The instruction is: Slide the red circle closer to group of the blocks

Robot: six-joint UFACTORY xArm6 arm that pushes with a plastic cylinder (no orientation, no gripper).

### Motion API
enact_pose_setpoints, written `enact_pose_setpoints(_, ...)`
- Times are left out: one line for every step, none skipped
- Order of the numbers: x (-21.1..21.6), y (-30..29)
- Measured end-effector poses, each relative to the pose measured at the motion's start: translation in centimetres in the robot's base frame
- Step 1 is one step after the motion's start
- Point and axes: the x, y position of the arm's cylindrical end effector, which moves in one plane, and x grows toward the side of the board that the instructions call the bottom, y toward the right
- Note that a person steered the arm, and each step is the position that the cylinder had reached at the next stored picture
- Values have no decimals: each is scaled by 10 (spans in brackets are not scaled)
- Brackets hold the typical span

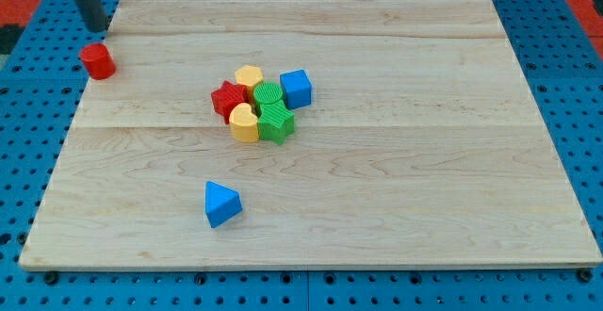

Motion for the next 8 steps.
enact_pose_setpoints(9,-4)
enact_pose_setpoints(50,-4)
enact_pose_setpoints(66,25)
enact_pose_setpoints(79,130)
enact_pose_setpoints(103,79)
enact_pose_setpoints(111,87)
enact_pose_setpoints(110,162)
enact_pose_setpoints(169,141)
